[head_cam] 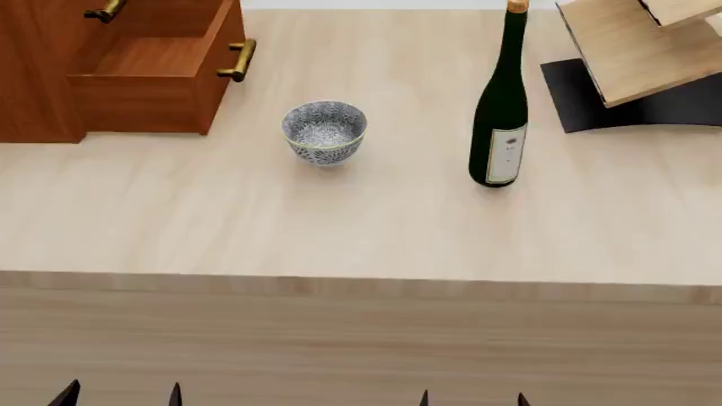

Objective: Put the bowl in the bottom drawer of the cabinet.

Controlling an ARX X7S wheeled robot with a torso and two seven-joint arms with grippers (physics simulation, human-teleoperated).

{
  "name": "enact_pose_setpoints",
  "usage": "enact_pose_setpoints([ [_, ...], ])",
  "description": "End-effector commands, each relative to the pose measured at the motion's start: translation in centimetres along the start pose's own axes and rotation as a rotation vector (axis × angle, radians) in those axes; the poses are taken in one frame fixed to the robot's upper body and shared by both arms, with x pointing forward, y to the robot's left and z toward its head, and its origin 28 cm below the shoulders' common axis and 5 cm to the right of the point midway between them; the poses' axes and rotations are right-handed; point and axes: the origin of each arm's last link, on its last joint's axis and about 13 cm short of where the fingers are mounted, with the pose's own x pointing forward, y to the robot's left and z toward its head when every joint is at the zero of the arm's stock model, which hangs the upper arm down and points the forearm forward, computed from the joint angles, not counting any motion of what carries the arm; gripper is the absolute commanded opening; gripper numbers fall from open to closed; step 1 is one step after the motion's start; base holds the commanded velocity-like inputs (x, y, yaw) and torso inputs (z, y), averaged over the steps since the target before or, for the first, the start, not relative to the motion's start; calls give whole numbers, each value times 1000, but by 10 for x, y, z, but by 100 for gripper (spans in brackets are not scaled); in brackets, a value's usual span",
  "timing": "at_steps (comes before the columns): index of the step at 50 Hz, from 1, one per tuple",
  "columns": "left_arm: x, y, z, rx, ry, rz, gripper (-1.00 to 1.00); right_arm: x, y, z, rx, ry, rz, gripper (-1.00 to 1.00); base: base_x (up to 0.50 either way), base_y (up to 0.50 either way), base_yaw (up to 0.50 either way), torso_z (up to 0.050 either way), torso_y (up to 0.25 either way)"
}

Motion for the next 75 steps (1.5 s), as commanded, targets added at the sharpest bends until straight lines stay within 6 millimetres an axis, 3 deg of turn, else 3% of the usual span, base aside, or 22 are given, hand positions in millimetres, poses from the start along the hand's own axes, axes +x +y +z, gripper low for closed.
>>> enact_pose_setpoints([
  [1, 1, 0, -2, 0, 0, 0, 100, 0, 0, -1, 0, 0, 0, 100, 0, 0, 0, 0, 0],
  [28, -8, 1, -4, -44, 24, -41, 100, -1, 3, -1, 1, 5, 12, 100, 0, 0, 0, 0, 0],
  [67, -3, 2, -2, -52, 22, -52, 100, 2, 3, 3, -6, -4, 22, 100, 0, 0, 0, 50, 0],
  [75, -3, 3, 9, -50, 7, -45, 100, 2, 2, 13, -24, -22, 14, 100, 0, 0, 0, 41, 0],
])
